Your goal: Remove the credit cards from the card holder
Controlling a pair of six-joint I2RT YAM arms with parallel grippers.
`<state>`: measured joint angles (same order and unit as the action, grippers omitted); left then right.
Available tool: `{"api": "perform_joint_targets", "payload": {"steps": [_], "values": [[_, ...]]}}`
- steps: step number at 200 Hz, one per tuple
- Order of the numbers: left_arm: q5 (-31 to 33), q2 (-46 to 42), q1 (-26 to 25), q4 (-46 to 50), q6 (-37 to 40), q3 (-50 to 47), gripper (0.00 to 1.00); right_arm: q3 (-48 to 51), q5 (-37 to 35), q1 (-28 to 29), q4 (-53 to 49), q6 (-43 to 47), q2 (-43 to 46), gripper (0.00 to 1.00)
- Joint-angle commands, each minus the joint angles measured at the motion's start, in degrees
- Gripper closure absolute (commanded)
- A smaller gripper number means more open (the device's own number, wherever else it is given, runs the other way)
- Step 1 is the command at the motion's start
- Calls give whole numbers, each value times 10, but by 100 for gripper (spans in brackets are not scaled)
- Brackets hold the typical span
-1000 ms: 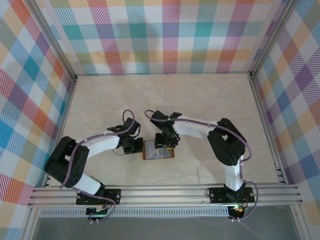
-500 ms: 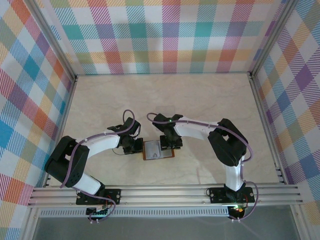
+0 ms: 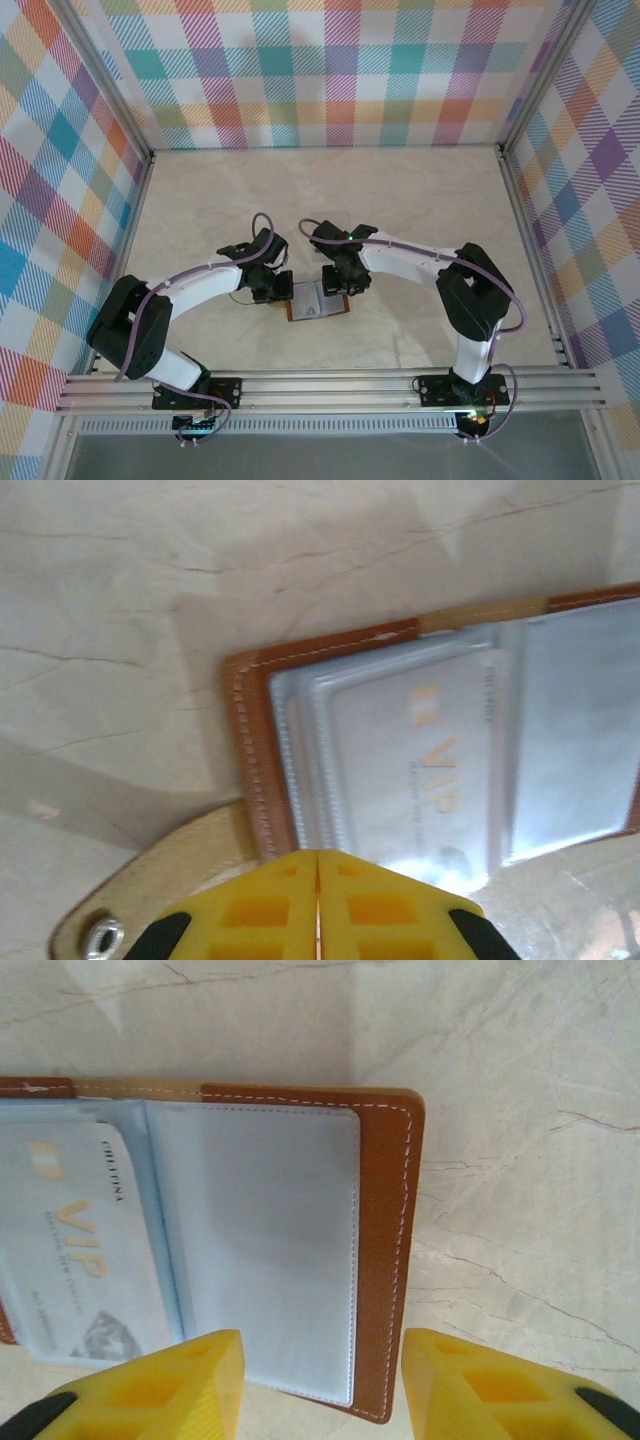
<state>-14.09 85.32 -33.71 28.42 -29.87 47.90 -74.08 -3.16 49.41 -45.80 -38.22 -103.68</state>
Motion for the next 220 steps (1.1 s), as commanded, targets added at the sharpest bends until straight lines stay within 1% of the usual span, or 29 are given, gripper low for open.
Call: {"api": "perform_joint_targets", "payload": {"steps": [1, 12, 28, 36, 49, 74, 105, 124, 145, 179, 220], "values": [[-3, 7, -15, 19, -19, 20, 91, 0, 25, -6, -8, 9, 22, 55], [-3, 15, -22, 19, -22, 27, 89, 3, 54, -10, 6, 13, 26, 56], [4, 24, -34, 21, -18, 35, 84, 8, 91, -14, 28, 10, 31, 59], [11, 30, -37, 26, -19, 39, 82, 9, 104, -16, 35, 9, 33, 61], [22, 39, -40, 34, -19, 44, 82, 14, 124, -19, 50, 6, 34, 65], [37, 51, -40, 35, -18, 42, 83, 41, 187, -31, 108, -7, 37, 73], [61, 68, -43, 49, -11, 42, 83, 76, 247, -45, 186, -30, 33, 76], [64, 81, -42, 50, -6, 41, 83, 93, 279, -54, 227, -44, 24, 76], [62, 90, -43, 47, -5, 39, 84, 106, 300, -58, 264, -54, 13, 78], [73, 90, -43, 53, -2, 38, 85, 108, 316, -62, 285, -58, -13, 79], [69, 92, -43, 52, -2, 36, 85, 102, 329, -62, 294, -56, -39, 79]]}}
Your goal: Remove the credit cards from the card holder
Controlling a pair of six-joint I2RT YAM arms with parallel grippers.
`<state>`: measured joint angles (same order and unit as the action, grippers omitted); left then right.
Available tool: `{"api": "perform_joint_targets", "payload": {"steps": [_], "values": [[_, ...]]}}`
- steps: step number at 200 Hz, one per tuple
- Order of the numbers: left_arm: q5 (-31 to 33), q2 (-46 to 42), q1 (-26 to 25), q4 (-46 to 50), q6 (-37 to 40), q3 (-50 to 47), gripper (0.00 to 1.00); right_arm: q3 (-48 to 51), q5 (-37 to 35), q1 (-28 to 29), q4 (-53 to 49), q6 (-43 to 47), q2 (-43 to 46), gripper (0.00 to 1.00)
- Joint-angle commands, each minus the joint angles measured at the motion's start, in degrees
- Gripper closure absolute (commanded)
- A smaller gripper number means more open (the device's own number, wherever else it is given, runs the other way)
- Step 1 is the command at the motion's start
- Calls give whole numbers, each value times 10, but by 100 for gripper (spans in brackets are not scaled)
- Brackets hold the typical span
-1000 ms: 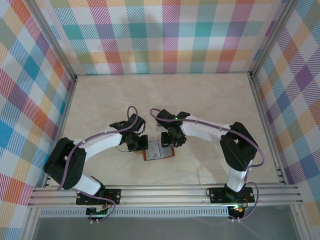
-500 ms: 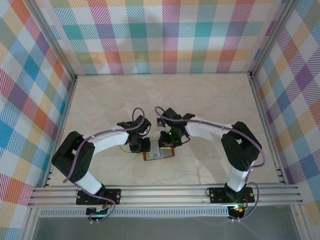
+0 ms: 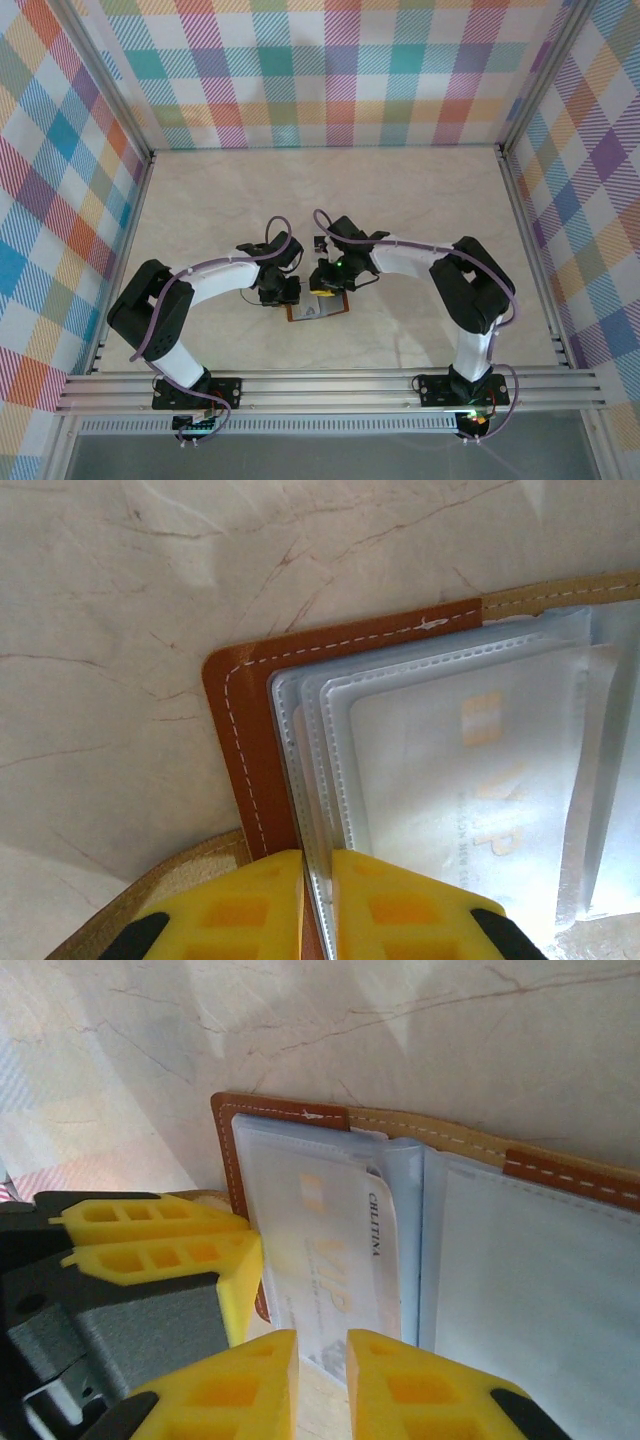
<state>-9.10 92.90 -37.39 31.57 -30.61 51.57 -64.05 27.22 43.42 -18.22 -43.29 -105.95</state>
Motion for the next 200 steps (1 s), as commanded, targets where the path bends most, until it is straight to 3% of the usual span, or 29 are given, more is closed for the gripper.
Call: {"api": "perform_joint_targets", "payload": {"steps": [1, 72, 200], "values": [[19, 16, -6, 20, 6, -1, 85, 1, 25, -2, 18, -4, -17, 79], [15, 16, -6, 22, 9, -2, 86, -1, -10, -2, -11, 7, -28, 79], [17, -22, -5, 37, 6, 10, 85, -11, -40, -2, -55, 21, 31, 79]]}}
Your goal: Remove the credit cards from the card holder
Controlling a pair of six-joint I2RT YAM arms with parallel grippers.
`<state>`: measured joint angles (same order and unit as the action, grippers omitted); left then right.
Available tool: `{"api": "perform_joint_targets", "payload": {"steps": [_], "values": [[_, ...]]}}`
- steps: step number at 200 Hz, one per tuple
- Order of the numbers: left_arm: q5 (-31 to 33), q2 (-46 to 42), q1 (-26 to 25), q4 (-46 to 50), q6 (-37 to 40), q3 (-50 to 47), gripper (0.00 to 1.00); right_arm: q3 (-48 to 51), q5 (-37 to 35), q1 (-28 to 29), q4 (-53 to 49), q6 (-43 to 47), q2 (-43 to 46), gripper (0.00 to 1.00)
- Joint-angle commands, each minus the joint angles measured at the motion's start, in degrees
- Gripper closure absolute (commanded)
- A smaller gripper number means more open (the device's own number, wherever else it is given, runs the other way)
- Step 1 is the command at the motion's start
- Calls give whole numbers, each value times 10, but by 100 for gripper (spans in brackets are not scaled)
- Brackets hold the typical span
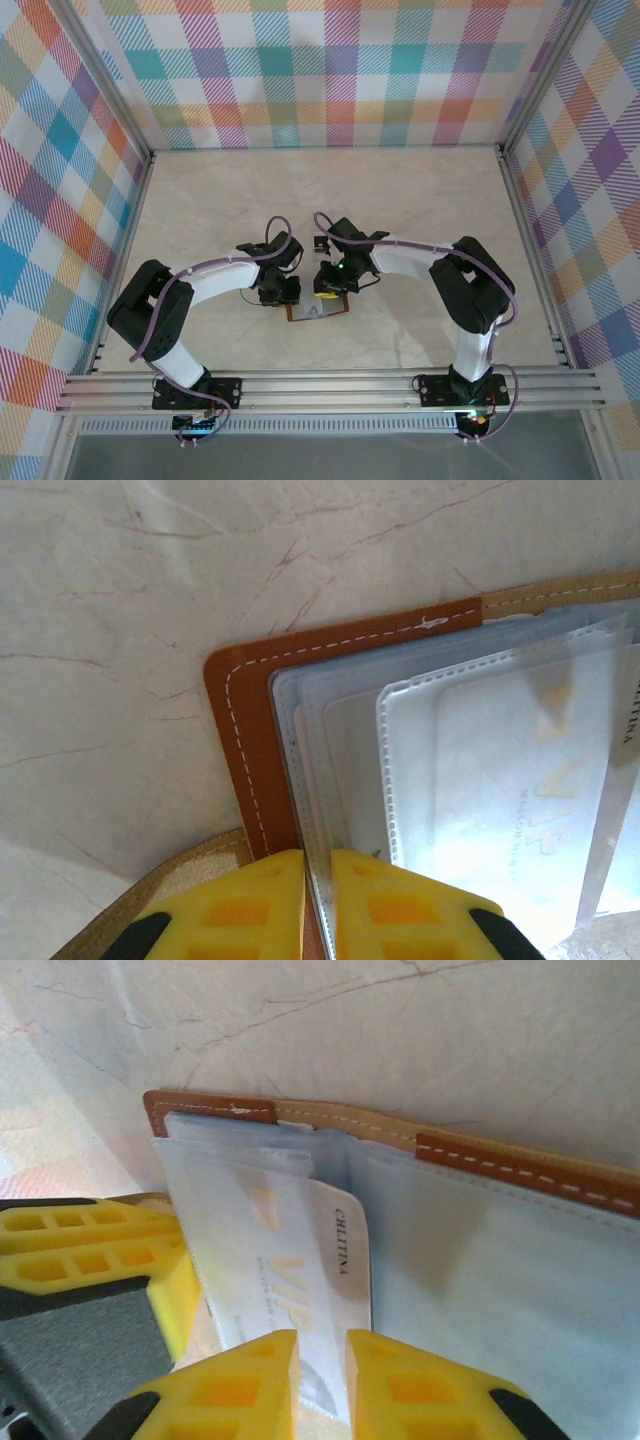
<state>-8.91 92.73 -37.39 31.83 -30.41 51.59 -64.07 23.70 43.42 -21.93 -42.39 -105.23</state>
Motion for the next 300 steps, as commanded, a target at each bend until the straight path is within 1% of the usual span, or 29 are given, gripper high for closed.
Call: {"api": "perform_joint_targets", "payload": {"steps": [1, 65, 122, 181, 235, 300], "values": [[15, -21, -5, 34, 4, 10, 85, -11, -6, -2, -18, 12, 24, 79], [-5, -37, -12, 34, -4, 31, 82, -11, -6, -3, -18, 13, 16, 79], [-27, -3, -14, 6, -4, 30, 79, -9, -7, -4, -17, 13, 11, 78], [-11, 23, -14, 1, -1, 11, 79, 0, -3, -6, -6, 15, 7, 78], [9, 20, -14, 8, 0, -6, 81, 2, 12, -7, 14, 30, -16, 76], [9, 23, -14, 6, -2, -10, 81, 14, 20, -7, 36, 28, -31, 79]]}}
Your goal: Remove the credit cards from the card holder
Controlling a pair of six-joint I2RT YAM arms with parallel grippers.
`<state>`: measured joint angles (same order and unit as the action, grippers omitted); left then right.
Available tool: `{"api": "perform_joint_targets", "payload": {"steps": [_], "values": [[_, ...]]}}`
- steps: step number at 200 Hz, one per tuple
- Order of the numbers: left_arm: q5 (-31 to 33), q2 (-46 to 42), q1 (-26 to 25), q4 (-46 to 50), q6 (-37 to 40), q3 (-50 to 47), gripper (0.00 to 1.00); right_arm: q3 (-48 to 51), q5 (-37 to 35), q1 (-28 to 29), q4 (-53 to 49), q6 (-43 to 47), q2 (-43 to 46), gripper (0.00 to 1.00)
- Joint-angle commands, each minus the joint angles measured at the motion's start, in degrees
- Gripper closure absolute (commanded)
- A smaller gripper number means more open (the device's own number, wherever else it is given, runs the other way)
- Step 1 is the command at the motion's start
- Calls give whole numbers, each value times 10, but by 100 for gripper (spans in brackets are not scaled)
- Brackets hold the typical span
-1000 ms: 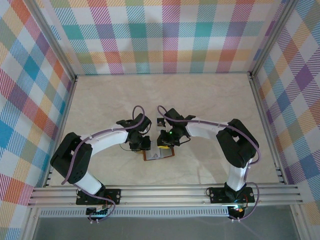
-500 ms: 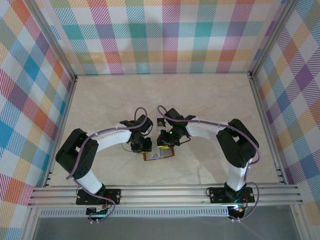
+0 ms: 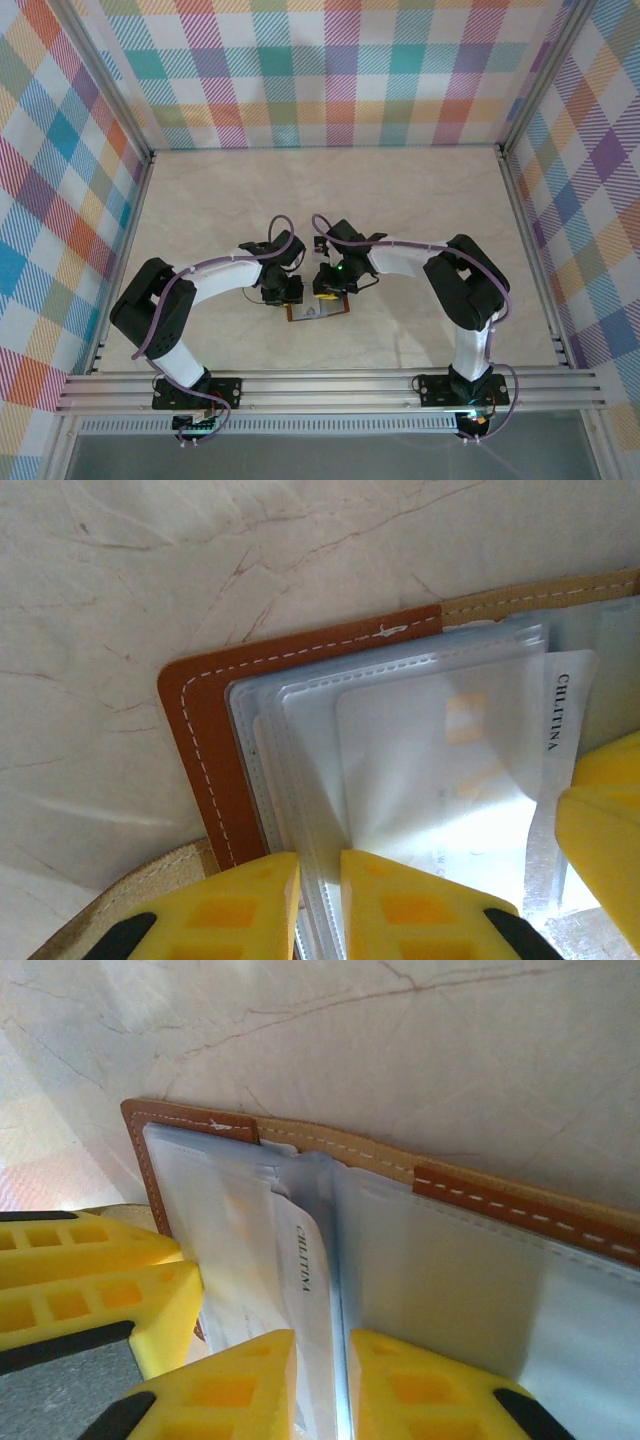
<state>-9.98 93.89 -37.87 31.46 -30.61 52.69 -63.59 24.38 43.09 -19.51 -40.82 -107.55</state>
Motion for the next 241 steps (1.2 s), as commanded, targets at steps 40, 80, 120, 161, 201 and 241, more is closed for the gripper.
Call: {"api": "perform_joint_targets", "payload": {"steps": [40, 80, 120, 161, 201, 241], "values": [[21, 13, -9, 10, -2, -24, 83, 15, 23, -4, 27, 11, -9, 83], [20, 16, -9, 11, -1, -22, 83, 27, 55, -4, 64, -1, -17, 82], [22, 15, -9, 9, -2, -23, 83, 36, 62, -5, 78, -8, -17, 83], [24, 14, -9, 11, -1, -23, 83, 43, 44, -12, 64, -6, -6, 91], [24, 10, -9, 13, 2, -23, 83, 41, -6, -25, -7, 25, 27, 94], [22, 9, -9, 10, 4, -22, 83, 5, -54, -26, -104, 69, 50, 94]]}}
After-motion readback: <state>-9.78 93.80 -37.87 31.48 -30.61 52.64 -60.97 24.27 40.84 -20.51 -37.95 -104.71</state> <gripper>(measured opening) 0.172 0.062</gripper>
